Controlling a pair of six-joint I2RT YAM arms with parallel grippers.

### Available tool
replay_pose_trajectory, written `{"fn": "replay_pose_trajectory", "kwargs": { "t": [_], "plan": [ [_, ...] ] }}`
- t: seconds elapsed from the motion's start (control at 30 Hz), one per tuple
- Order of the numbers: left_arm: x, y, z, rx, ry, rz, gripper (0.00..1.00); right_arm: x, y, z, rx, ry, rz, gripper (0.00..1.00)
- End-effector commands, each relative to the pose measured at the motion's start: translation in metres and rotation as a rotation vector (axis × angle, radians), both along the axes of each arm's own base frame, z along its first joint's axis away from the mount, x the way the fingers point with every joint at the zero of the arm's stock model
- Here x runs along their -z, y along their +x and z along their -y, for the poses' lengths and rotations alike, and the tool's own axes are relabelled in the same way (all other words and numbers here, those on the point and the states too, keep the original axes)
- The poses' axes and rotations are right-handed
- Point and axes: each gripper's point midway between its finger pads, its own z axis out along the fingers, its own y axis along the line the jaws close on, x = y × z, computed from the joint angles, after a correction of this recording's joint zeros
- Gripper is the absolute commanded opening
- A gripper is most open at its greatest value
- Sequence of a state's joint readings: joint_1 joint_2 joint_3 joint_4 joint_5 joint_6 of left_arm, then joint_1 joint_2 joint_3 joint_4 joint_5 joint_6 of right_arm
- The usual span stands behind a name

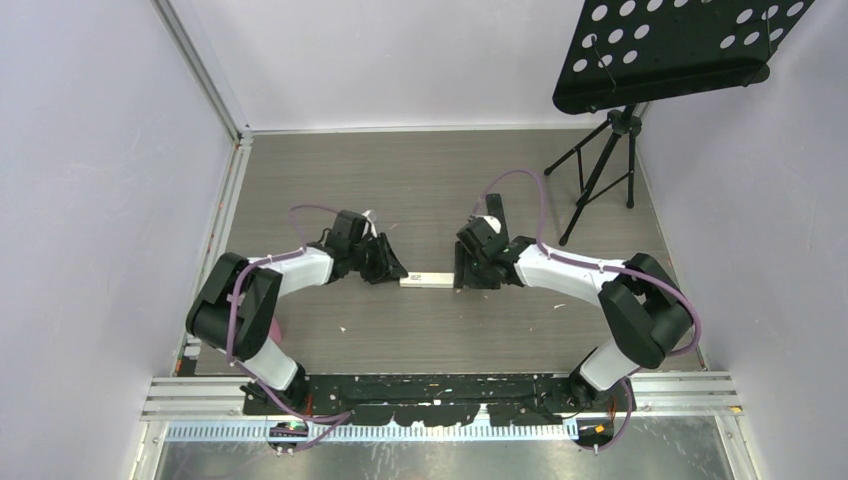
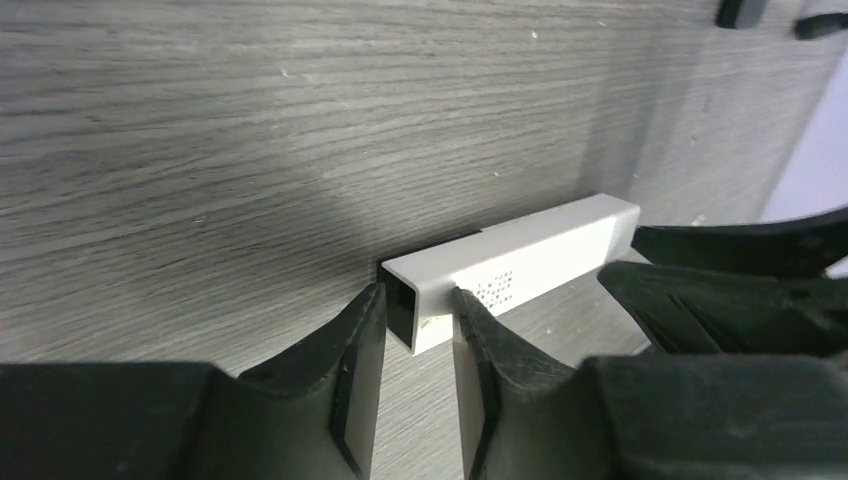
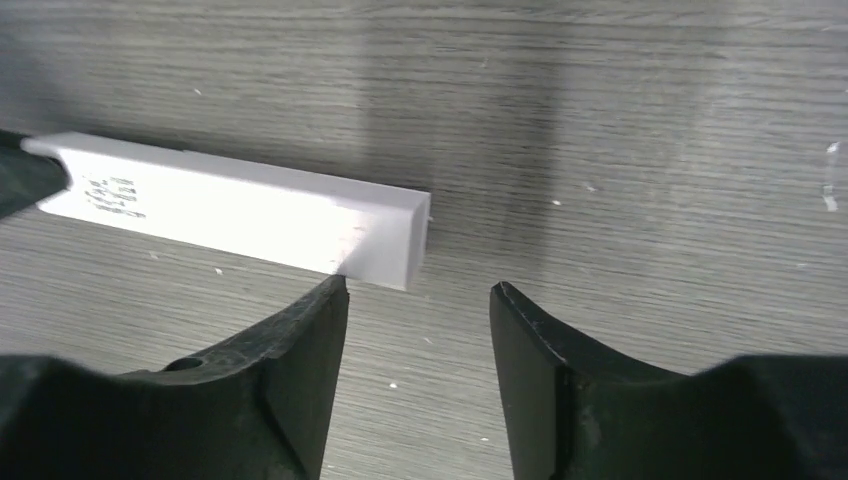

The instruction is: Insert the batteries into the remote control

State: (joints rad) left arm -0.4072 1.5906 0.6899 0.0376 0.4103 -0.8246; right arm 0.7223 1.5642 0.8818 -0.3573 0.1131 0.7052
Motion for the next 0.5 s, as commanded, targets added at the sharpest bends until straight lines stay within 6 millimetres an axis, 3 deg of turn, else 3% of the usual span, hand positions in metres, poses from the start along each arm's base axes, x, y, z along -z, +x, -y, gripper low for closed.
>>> {"fn": "replay_pose_trajectory", "kwargs": {
  "t": [0.0,0.13,0.3,0.47],
  "plan": [
    [0.002,0.004,-0.035,-0.018,0.256,-0.007,0.38,-0.032,0.014,0.005,-0.134,-0.067,0.123,0.67],
    [-0.019,0.021,-0.046,-0.037,0.340,0.050,0.58,-0.054,0.017,-0.020,-0.328,-0.033,0.233,0.73],
    [-0.049,0.032,-0.063,-0.072,0.406,0.105,0.75,-0.058,0.015,-0.051,-0.598,-0.070,0.317,0.74],
    [-0.087,0.028,-0.076,-0.089,0.423,0.161,0.79,-0.055,0.003,-0.076,-0.818,-0.100,0.298,0.74]
  ]
}}
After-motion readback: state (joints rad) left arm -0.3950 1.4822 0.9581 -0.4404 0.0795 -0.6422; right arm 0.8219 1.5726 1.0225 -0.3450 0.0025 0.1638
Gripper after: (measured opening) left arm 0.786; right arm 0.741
